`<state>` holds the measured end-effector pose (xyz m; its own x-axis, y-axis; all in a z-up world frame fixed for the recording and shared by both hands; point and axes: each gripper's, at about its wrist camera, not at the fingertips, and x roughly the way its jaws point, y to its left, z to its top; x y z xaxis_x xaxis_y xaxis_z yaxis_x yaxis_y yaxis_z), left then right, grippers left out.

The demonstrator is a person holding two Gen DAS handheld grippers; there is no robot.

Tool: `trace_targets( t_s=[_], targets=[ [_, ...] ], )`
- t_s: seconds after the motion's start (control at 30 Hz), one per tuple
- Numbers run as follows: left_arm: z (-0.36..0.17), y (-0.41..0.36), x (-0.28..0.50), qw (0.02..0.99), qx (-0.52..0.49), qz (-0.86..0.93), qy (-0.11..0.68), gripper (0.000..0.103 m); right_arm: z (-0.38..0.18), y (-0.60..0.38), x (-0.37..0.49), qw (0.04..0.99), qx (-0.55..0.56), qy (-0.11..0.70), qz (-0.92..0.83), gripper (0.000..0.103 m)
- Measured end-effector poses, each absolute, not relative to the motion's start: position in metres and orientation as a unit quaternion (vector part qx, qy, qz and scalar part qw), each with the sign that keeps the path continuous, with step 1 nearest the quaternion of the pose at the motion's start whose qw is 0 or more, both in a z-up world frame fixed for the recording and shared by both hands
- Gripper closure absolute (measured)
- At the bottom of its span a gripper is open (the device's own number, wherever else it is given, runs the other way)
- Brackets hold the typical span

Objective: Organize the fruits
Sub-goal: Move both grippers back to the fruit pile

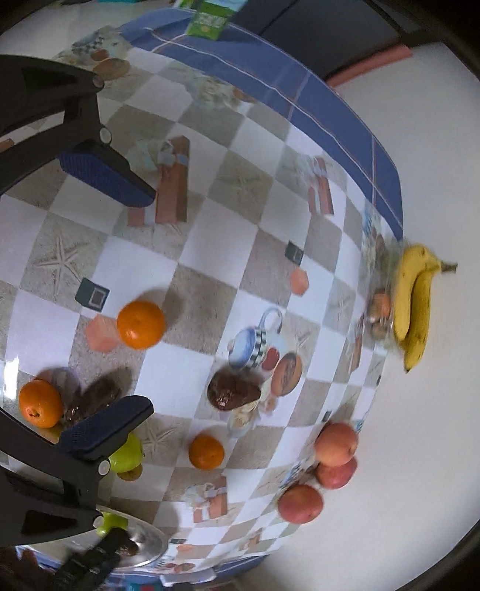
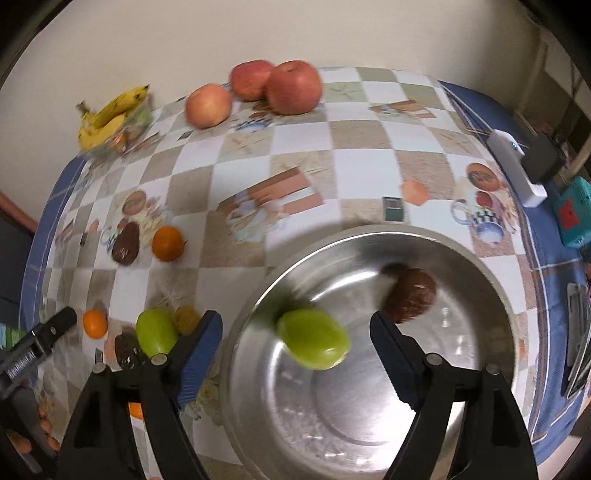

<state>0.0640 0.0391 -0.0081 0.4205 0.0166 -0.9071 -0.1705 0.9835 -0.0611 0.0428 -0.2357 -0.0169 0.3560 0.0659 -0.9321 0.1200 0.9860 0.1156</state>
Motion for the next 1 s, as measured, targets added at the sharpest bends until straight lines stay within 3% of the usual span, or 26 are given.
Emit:
trace_targets(
  t_s=[0.03,0.3,0.47,0.5,0.63,0.83,1.0],
  targets=[
    [-0.007,0.042,0.062,0.841,-0.078,0.056,0.532,0.000,-0.018,-0.231,0.042,0.820,0.077,0.567,-0.012,0.003],
    [0.000,0.040,0.057,0.855,-0.081,0.039,0.510,0.000,-0.015,-0.200,0.041,0.824,0.062,0.562,0.037,0.003],
    [0.000,0.054,0.055,0.838,-0.161,0.018,0.521,0.000,-0.011,-0.182,0.041,0.829,0.052,0.553,0.059,0.004],
    [-0.001,0.055,0.054,0.834,-0.161,0.026,0.527,0.001,-0.009,-0.178,0.040,0.831,0.049,0.551,0.061,0.006],
    [-0.014,0.047,0.050,0.814,-0.163,0.012,0.557,0.012,-0.008,-0.166,0.038,0.827,0.051,0.553,0.089,0.038],
    [-0.031,0.026,0.040,0.785,-0.173,-0.028,0.594,0.016,-0.028,-0.149,0.029,0.792,0.066,0.593,0.125,0.054],
    [-0.040,0.020,0.037,0.775,-0.172,-0.028,0.607,0.018,-0.043,-0.137,0.024,0.773,0.048,0.620,0.127,0.058]
  ],
)
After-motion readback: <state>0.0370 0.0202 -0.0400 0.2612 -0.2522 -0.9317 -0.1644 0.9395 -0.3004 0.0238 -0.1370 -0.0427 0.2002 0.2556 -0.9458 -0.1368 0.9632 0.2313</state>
